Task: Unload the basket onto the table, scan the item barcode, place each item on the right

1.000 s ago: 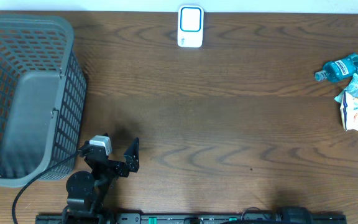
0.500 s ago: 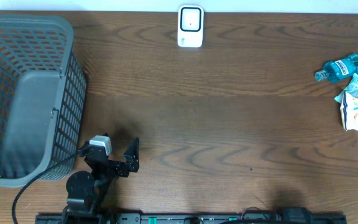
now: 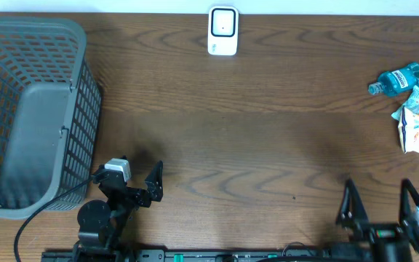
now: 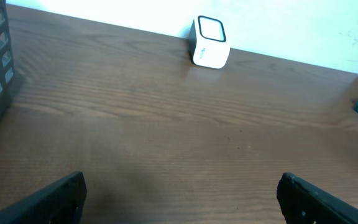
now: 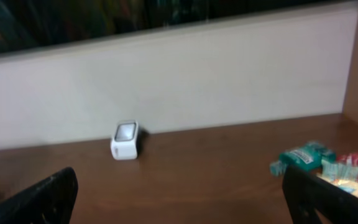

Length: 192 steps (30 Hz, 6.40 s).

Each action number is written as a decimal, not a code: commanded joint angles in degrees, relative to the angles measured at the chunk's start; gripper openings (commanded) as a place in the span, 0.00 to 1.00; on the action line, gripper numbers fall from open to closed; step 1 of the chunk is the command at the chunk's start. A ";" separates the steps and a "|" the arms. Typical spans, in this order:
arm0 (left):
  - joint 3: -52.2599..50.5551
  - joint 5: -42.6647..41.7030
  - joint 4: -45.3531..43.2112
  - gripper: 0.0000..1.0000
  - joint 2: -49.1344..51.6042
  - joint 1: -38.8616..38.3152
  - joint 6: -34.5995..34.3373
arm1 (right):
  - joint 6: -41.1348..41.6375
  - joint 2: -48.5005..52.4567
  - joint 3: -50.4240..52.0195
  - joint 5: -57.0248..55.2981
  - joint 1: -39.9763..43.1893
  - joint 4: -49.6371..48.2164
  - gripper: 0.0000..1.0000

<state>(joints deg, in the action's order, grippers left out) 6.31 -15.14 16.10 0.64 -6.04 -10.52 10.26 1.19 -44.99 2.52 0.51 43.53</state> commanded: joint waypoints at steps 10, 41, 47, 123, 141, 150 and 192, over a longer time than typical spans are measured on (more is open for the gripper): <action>-0.90 -0.72 1.25 0.98 -0.31 0.13 -0.11 | 0.42 -0.85 17.51 -0.68 0.90 -10.82 0.99; -0.90 -0.72 1.25 0.98 -0.31 0.13 -0.11 | 0.44 -0.87 41.83 -0.90 0.92 -33.81 0.99; -0.90 -0.72 1.25 0.98 -0.31 0.13 -0.11 | 0.44 -0.87 41.99 -0.90 0.96 -38.77 0.99; -0.90 -0.72 1.25 0.98 -0.31 0.13 -0.11 | 0.15 -0.85 44.68 -1.97 6.67 -39.39 0.99; -0.90 -0.70 1.22 0.98 -0.46 0.13 -0.07 | 0.15 -0.85 44.68 -1.97 6.67 -39.39 0.99; -3.50 -0.50 -13.29 0.98 -0.52 0.13 3.74 | 0.15 -0.85 44.68 -1.99 6.67 -39.39 0.99; -6.08 2.73 -13.14 0.98 -0.55 0.09 15.87 | 0.15 -0.85 44.68 -1.97 6.67 -39.39 0.99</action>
<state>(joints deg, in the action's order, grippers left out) 1.17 -11.84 1.02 0.60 -6.04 4.56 11.07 0.71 -0.45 1.21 6.85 4.01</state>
